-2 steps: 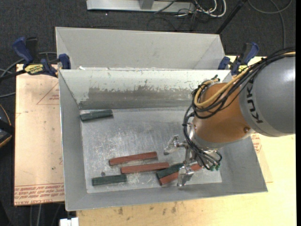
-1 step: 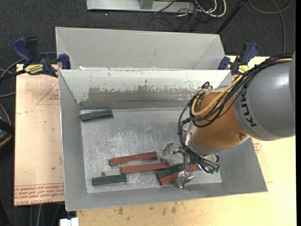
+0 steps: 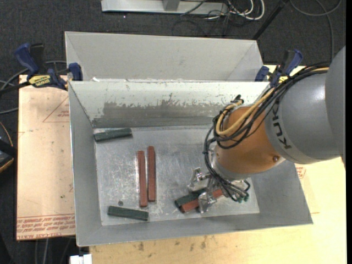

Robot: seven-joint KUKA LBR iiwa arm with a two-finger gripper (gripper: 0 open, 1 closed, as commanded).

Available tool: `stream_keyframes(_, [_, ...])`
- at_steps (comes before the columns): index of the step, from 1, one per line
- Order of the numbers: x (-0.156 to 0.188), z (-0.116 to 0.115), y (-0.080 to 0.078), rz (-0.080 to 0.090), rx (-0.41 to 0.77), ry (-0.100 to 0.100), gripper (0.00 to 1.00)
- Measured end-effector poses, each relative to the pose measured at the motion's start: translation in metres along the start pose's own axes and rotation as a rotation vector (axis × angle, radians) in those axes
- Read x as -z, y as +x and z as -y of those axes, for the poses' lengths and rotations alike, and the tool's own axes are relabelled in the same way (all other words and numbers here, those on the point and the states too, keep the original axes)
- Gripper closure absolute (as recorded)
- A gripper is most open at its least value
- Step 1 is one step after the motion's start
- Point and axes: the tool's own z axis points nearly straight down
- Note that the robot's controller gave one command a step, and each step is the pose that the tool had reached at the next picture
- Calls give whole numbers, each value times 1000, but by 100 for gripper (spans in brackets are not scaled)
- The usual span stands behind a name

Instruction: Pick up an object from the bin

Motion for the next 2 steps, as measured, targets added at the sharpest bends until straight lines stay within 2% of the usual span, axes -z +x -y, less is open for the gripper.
stream_keyframes(2, [5, 0, 1, -5, 0, -2, 100])
